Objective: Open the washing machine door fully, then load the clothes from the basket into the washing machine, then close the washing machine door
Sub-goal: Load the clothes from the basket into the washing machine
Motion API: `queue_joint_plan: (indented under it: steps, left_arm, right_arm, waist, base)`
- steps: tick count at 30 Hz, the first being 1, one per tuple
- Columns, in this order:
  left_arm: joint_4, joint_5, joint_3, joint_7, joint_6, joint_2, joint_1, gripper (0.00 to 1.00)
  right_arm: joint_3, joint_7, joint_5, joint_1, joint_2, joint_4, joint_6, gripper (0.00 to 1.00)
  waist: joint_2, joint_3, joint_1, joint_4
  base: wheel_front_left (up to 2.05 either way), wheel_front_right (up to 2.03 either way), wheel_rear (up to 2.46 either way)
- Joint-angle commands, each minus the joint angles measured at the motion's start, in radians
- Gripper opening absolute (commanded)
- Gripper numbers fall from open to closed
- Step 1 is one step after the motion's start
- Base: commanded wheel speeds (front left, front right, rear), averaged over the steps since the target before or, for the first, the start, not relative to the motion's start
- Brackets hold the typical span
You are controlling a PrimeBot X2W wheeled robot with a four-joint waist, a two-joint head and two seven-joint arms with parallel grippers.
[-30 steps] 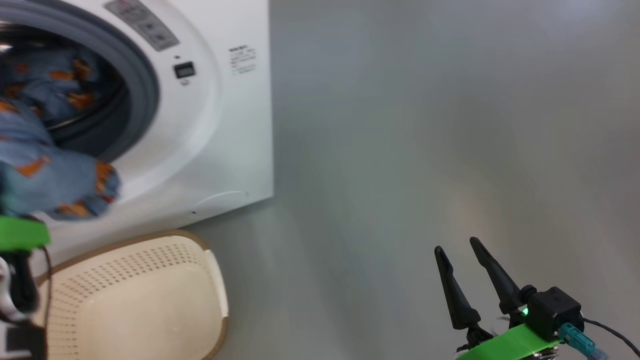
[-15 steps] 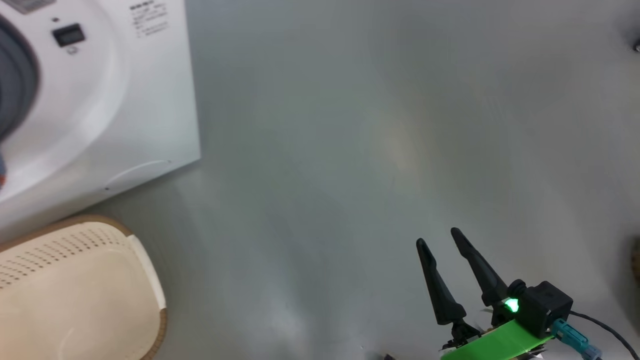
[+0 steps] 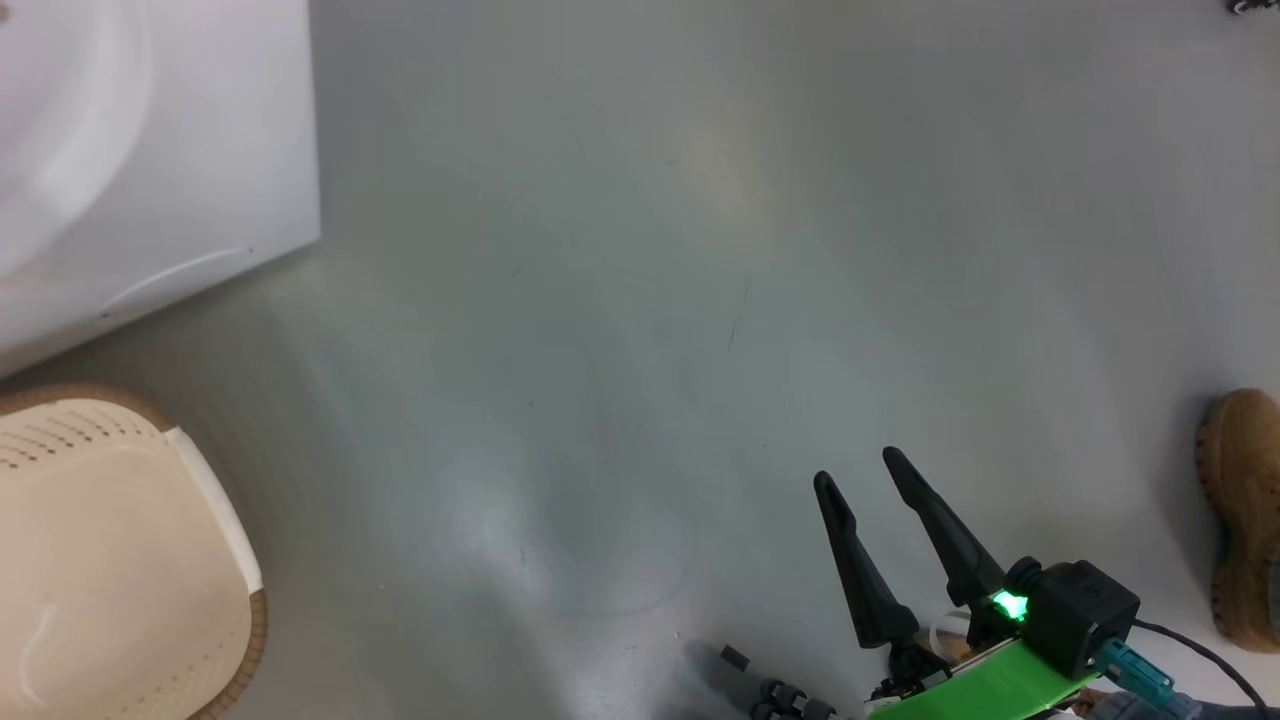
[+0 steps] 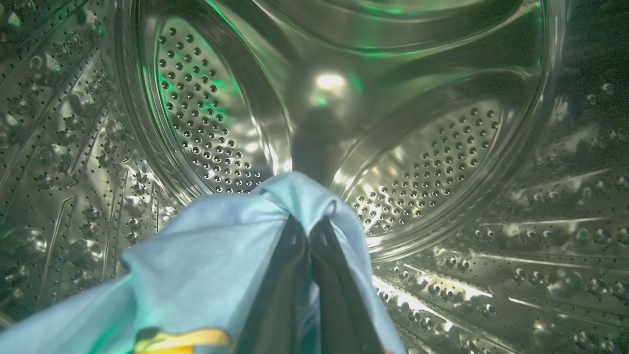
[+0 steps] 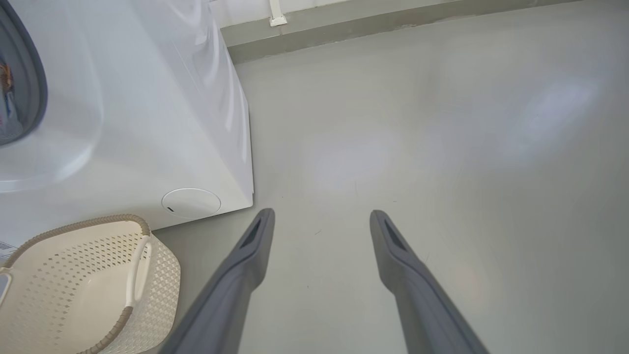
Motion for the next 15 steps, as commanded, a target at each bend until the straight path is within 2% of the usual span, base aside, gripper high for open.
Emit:
queue_joint_plan:
  steps: [1,8,15]
  left_arm:
    - [-0.012,-0.007,0.018,-0.005,-0.006,0.067,-0.043,0.0]
    - [0.024,-0.001,0.013,-0.005,-0.012,0.078,-0.172,0.0]
    - [0.013,0.004,-0.044,-0.005,-0.015,0.066,-0.267,0.0]
  right_arm:
    - [0.019,-0.005,0.007,0.003,-0.014,-0.032,0.002,1.0]
    - [-0.01,-0.005,0.008,0.046,-0.014,-0.055,0.002,1.0]
    - [-0.016,-0.005,0.026,0.063,-0.014,-0.074,0.002,1.0]
  waist:
    - [0.0,0.04,0.0,-0.011]
    - [0.0,0.078,0.0,0.001]
    - [0.0,0.112,0.0,0.009]
  base:
    - [0.0,0.0,0.0]
    - [0.0,0.0,0.0]
    - [0.0,0.0,0.0]
